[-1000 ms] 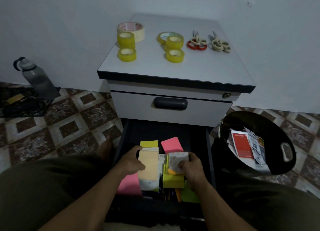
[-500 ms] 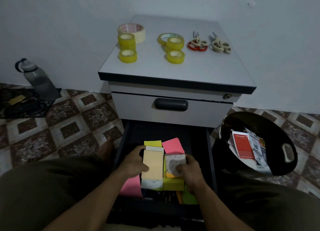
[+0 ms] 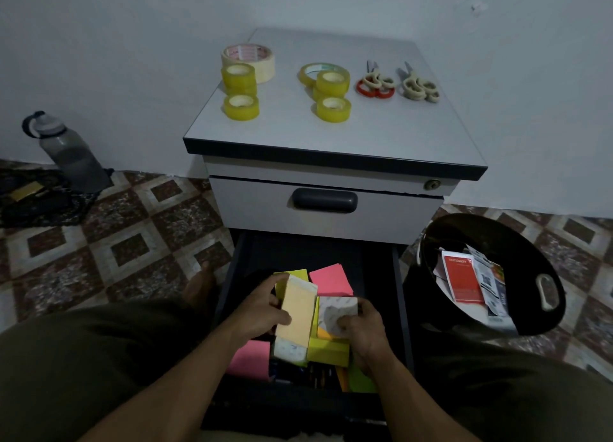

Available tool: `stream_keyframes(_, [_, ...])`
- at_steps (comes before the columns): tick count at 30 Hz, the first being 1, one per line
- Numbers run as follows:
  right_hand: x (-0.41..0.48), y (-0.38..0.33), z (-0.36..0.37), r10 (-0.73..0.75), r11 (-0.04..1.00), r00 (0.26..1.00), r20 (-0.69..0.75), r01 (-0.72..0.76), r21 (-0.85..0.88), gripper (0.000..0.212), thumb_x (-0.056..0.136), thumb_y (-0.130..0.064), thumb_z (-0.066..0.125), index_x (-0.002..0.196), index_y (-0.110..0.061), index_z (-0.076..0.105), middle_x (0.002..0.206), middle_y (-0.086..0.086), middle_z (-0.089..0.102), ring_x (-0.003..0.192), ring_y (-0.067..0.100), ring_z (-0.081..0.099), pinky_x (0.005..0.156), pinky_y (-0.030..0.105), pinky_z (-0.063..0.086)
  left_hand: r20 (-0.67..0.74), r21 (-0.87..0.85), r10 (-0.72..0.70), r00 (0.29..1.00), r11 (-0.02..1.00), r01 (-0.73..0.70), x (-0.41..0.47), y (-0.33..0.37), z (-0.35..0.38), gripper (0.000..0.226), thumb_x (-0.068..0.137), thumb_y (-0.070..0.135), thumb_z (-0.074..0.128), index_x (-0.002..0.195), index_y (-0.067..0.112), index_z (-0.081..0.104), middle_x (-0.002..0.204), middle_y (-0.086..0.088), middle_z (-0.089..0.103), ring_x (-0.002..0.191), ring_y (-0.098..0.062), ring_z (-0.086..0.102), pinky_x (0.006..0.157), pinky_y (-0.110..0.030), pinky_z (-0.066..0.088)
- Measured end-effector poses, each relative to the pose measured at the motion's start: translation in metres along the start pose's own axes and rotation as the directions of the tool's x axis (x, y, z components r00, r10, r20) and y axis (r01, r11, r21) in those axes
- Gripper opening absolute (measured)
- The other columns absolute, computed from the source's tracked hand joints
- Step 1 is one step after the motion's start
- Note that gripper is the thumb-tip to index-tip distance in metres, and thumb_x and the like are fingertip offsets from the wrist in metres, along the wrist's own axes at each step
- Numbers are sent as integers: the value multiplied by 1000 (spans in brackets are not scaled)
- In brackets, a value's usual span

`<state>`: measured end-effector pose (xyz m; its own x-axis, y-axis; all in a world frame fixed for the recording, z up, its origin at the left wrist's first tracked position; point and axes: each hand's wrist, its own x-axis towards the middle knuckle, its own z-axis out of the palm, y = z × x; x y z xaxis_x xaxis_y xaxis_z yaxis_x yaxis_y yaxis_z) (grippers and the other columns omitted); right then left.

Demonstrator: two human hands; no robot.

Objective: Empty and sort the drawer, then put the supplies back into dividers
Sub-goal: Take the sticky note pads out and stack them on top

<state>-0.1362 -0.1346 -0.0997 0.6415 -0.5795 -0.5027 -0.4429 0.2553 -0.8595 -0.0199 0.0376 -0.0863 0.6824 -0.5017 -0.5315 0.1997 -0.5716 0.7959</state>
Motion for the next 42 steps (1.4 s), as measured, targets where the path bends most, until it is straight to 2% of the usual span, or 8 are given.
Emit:
stream_keyframes(7, [-2, -3, 3, 1, 1000, 1000, 28, -1, 12, 38, 80, 15, 54, 108, -9, 61, 100, 7, 68, 89, 21, 65, 64, 26, 51, 69, -76, -76, 995, 994, 81, 0, 0, 1, 93, 88, -11, 58, 153, 44, 20, 119, -4, 62, 105, -21, 62, 64, -31, 56])
stream_keyframes(12, [7, -7, -4, 10, 992, 999, -51, -4, 123, 30, 84, 15, 53, 99, -9, 64, 103, 16, 67, 95, 34, 64, 73, 40, 53, -89, -294, -83, 993, 954, 53, 7, -1, -8, 87, 88, -10, 54, 151, 45, 28, 116, -10, 63, 105, -30, 63, 83, -48, 57])
stream_keyframes(16, [12, -15, -13, 33, 969, 993, -111, -5, 245, 30, 85, 16, 53, 104, -6, 63, 100, 15, 67, 86, 31, 63, 68, 36, 52, -143, -430, -93, 985, 902, 23, 11, 6, -17, 84, 89, -8, 56, 150, 45, 31, 118, -11, 62, 107, -28, 63, 84, -48, 57])
stream_keyframes(24, [12, -20, -3, 55, 935, 995, 81, -80, 346, 33, 89, 13, 54, 109, -12, 66, 109, 20, 69, 100, 45, 65, 86, 60, 55, -70, -487, -43, 997, 874, 4, 12, 15, -6, 81, 86, -16, 51, 147, 35, 39, 118, -14, 61, 105, -31, 62, 78, -42, 56])
stream_keyframes(29, [9, -18, 1, 64, 932, 990, 129, -106, 346, 35, 86, 16, 53, 106, -10, 67, 108, 25, 70, 99, 49, 66, 86, 64, 53, -7, -478, -78, 997, 876, 66, 12, 9, -4, 82, 86, -16, 51, 150, 32, 33, 117, -15, 61, 102, -33, 62, 75, -37, 53])
stream_keyframes(34, [14, -14, 2, 85, 911, 984, 159, -142, 387, 49, 85, 18, 52, 120, -14, 61, 112, 22, 69, 101, 45, 66, 87, 61, 54, 20, -510, -100, 995, 855, 96, 10, 8, -6, 80, 84, -20, 50, 141, 35, 38, 112, -17, 61, 99, -34, 63, 73, -41, 55])
stream_keyframes(38, [11, -7, 6, 101, 957, 980, 173, -143, 253, 53, 89, 14, 49, 127, -21, 58, 119, 19, 67, 103, 38, 68, 88, 57, 56, -20, -496, -115, 993, 864, 90, 10, 0, -6, 79, 83, -20, 51, 137, 36, 40, 113, -18, 59, 103, -37, 61, 76, -45, 56])
stream_keyframes(42, [8, -7, 2, 63, 966, 994, 90, -83, 245, 49, 86, 20, 40, 118, -8, 65, 113, 20, 69, 90, 29, 69, 70, 37, 60, -60, -452, -112, 992, 889, 73, 7, -9, -8, 77, 82, -19, 50, 139, 32, 41, 116, -19, 59, 104, -39, 61, 74, -42, 54])
